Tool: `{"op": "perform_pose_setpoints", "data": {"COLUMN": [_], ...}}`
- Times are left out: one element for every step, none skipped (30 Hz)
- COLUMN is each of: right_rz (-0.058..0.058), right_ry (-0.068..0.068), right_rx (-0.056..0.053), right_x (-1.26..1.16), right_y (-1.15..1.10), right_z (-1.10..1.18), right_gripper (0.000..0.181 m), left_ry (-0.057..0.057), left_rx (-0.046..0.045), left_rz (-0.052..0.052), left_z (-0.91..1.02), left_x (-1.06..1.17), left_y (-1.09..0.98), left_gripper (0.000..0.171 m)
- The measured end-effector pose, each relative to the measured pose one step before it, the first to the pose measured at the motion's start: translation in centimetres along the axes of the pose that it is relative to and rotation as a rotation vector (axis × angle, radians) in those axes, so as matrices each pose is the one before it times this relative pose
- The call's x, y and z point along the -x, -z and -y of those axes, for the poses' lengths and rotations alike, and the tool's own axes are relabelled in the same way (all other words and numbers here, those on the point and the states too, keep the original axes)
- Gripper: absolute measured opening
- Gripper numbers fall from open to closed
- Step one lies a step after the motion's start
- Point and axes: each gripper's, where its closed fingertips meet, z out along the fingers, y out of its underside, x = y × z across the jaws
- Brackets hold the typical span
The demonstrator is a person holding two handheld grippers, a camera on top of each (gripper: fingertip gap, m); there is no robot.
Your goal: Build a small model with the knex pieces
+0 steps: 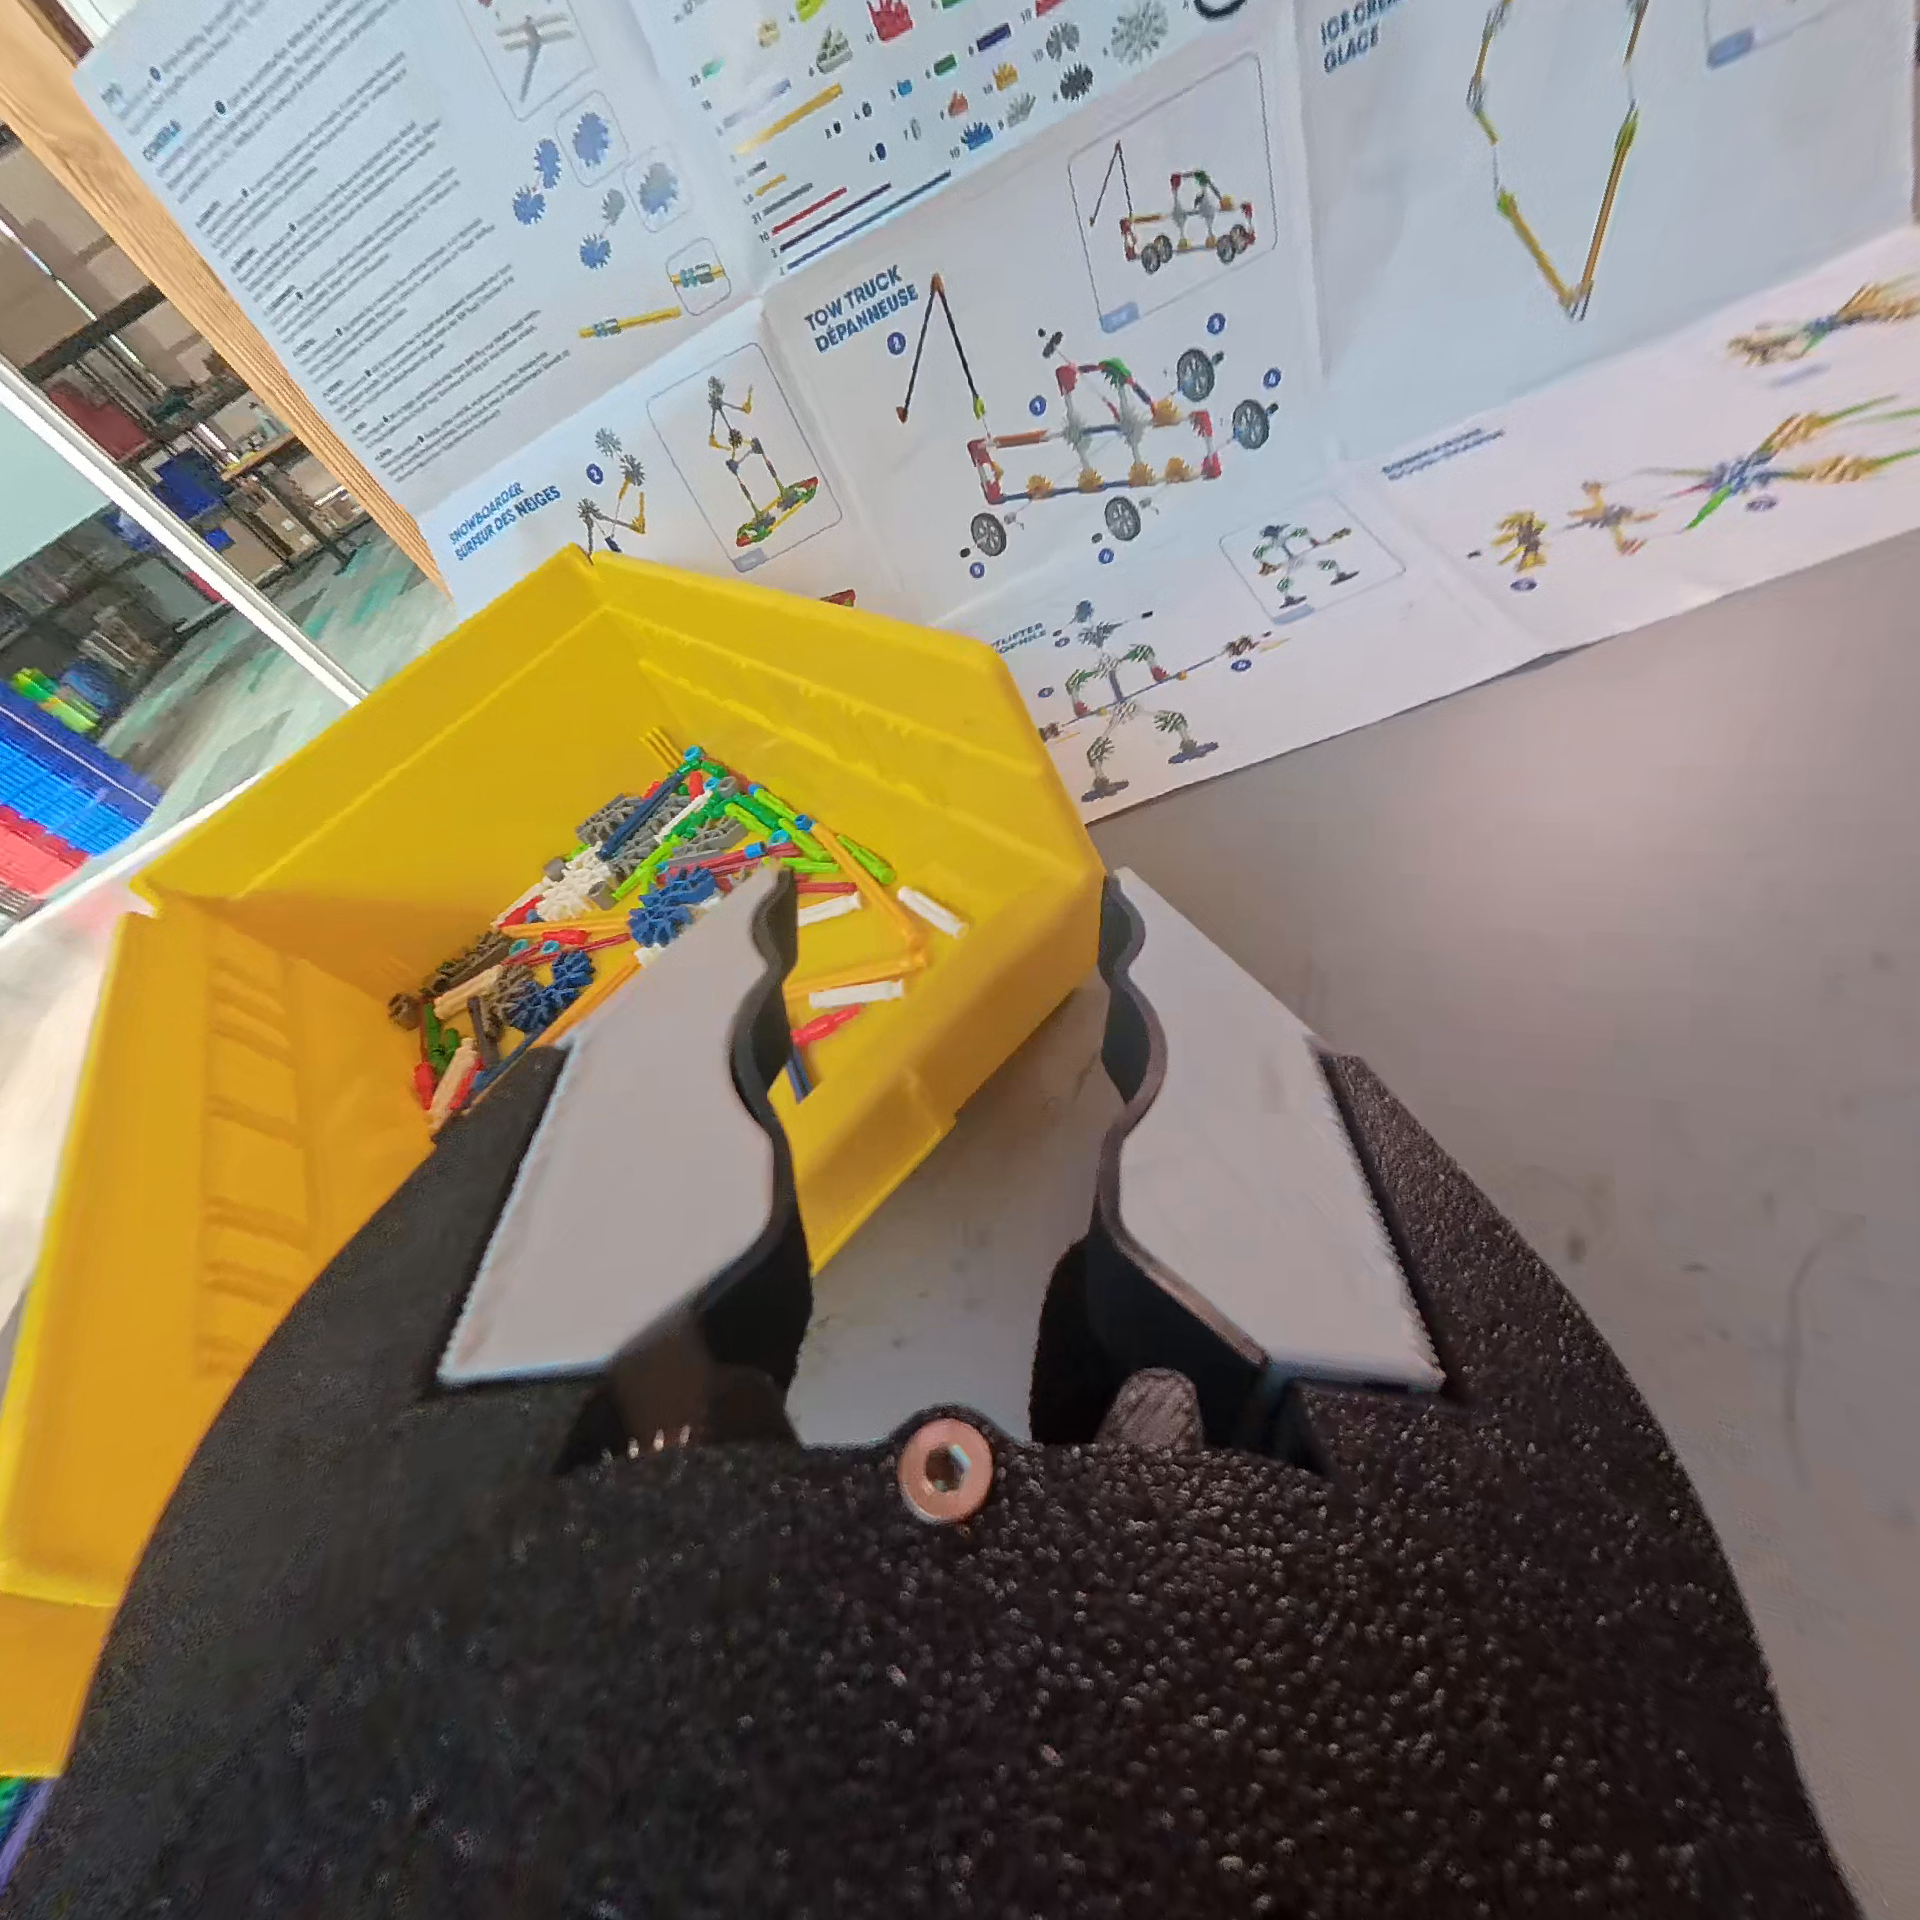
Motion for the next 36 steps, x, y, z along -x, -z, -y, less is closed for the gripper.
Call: {"op": "perform_pose_setpoints", "data": {"right_rz": [0.0428,0.0126,-0.0125,0.0109,0.0230,0.0324,0.0121,-0.0003,-0.0107,-0.0090,-0.0044,-0.0025,-0.0054,-0.0038,-0.0051,0.0018,-0.0022,-0.0174,-0.0387,-0.0337,-0.0065,0.0168,0.0284,0.0276,0.0349,0.0427,0.0473,0.0338,0.0139,0.0059,0.0041,0.0021,0.0045,0.0201,0.0221,0.0212], "right_ry": [-0.0237,-0.0138,0.0063,0.0003,-0.0481,-0.0209,-0.0179,-0.0153,-0.0067,-0.0114,-0.0107,-0.0131,-0.0126,-0.0100,-0.0098,-0.0111,-0.0071,0.0015,0.0179,0.0379,0.0315,0.0223,0.0231,0.0240,0.0229,0.0059,-0.0163,-0.0226,-0.0083,0.0070,0.0190,0.0322,0.0367,0.0143,0.0217,0.0258], "right_rx": [0.0567,0.0538,0.0546,0.0282,0.0083,0.0138,0.0144,0.0079,0.0045,0.0051,0.0041,0.0051,0.0065,0.0068,0.0046,0.0025,0.0039,0.0057,0.0019,-0.0156,-0.0346,-0.0402,-0.0380,-0.0227,-0.0115,-0.0125,-0.0126,-0.0061,0.0029,0.0078,0.0212,0.0347,-0.0097,0.0123,0.0119,0.0057], "right_x": [0.187,-0.349,-0.770,-0.517,-0.521,-0.383,-0.659,-0.826,-0.877,-0.715,-0.701,-0.611,-0.626,-0.547,-0.473,-0.151,-0.136,-0.127,-0.279,0.158,0.780,1.252,1.523,1.585,1.537,1.594,1.360,0.976,0.597,0.424,0.406,0.285,0.272,0.322,0.197,0.140], "right_y": [-0.714,-0.589,-0.477,-0.338,-0.091,-0.155,-0.159,-0.204,-0.229,-0.125,-0.280,-0.241,-0.218,-0.146,-0.136,-0.050,-0.031,0.036,0.108,0.270,0.394,0.333,0.104,-0.252,-0.626,-0.936,-1.150,-1.290,-1.303,-1.169,-1.053,-0.706,-0.058,0.019,0.184,0.175], "right_z": [-0.511,-0.577,-0.728,-0.409,0.001,-0.054,0.010,0.152,0.243,0.303,0.321,0.303,0.276,0.249,0.197,0.062,0.071,0.025,0.091,0.399,0.806,1.093,1.239,1.201,1.047,1.165,1.108,0.991,0.749,0.502,0.155,-0.310,0.359,-0.079,-0.227,-0.224], "right_gripper": [0.025,0.025,0.025,0.027,0.023,0.028,0.032,0.033,0.034,0.034,0.033,0.033,0.033,0.033,0.034,0.034,0.034,0.036,0.034,0.034,0.034,0.035,0.036,0.037,0.038,0.039,0.039,0.039,0.039,0.039,0.039,0.040,0.035,0.031,0.031,0.031], "left_ry": [-0.0512,-0.0371,-0.0222,-0.0115,-0.0059,-0.0054,-0.0105,-0.0195,-0.0282,-0.0309,-0.0286,-0.0249,-0.0207,-0.0175,-0.0144,-0.0107,-0.0105,-0.0083,-0.0064,-0.0090,-0.0128,-0.0209,-0.0262,-0.0207,-0.0056,0.0004,-0.0091,-0.0111,-0.0069,-0.0069,-0.0090,-0.0127,-0.0156,-0.0149,-0.0172,-0.0182], "left_rx": [0.01883,0.02459,0.03171,0.02987,0.02362,0.02047,0.02321,0.02564,0.02638,0.02868,0.03030,0.03114,0.03207,0.02819,0.02279,0.02303,0.02552,0.01015,-0.01123,-0.00439,-0.00047,0.00087,0.00213,0.00396,0.00661,0.00529,0.00256,0.00144,-0.00027,-0.00408,-0.00626,-0.00770,-0.01032,-0.00974,-0.00953,-0.01161], "left_rz": [0.0042,-0.0131,-0.0330,-0.0407,-0.0383,-0.0322,-0.0277,-0.0217,-0.0194,-0.0208,-0.0186,-0.0150,-0.0145,-0.0125,-0.0152,-0.0212,-0.0218,-0.0244,-0.0165,0.0012,0.0025,0.0023,0.0019,0.0013,-0.0024,-0.0054,-0.0040,-0.0041,-0.0055,-0.0059,-0.0063,-0.0044,-0.0021,-0.0028,-0.0015,-0.0010], "left_z": [-0.298,-0.363,-0.475,-0.494,-0.449,-0.406,-0.424,-0.391,-0.308,-0.222,-0.180,-0.255,-0.275,-0.254,-0.222,-0.311,-0.410,-0.240,0.095,0.021,-0.007,0.009,0.064,0.078,0.095,0.078,0.024,-0.016,-0.023,-0.013,-0.058,-0.101,-0.098,-0.150,-0.171,-0.126], "left_x": [0.266,0.144,-0.024,-0.045,0.015,0.058,0.037,0.034,-0.047,-0.086,-0.056,-0.130,-0.104,-0.020,-0.051,-0.259,-0.308,-0.383,-0.282,-0.016,-0.004,-0.062,-0.108,-0.136,-0.167,-0.176,-0.142,-0.092,-0.067,-0.104,-0.181,-0.212,-0.146,-0.164,-0.248,-0.248], "left_y": [-0.025,-0.022,-0.092,-0.109,-0.140,-0.155,-0.197,-0.241,-0.246,-0.264,-0.287,-0.316,-0.339,-0.324,-0.301,-0.320,-0.342,-0.254,-0.075,-0.056,-0.038,-0.006,-0.015,0.010,0.028,0.005,0.015,0.040,0.087,0.139,0.239,0.325,0.316,0.308,0.319,0.322], "left_gripper": [0.057,0.055,0.055,0.055,0.055,0.055,0.055,0.055,0.056,0.056,0.057,0.058,0.058,0.058,0.059,0.057,0.053,0.047,0.038,0.037,0.036,0.034,0.031,0.028,0.026,0.026,0.025,0.025,0.024,0.024,0.024,0.024,0.024,0.024,0.024,0.024]}}
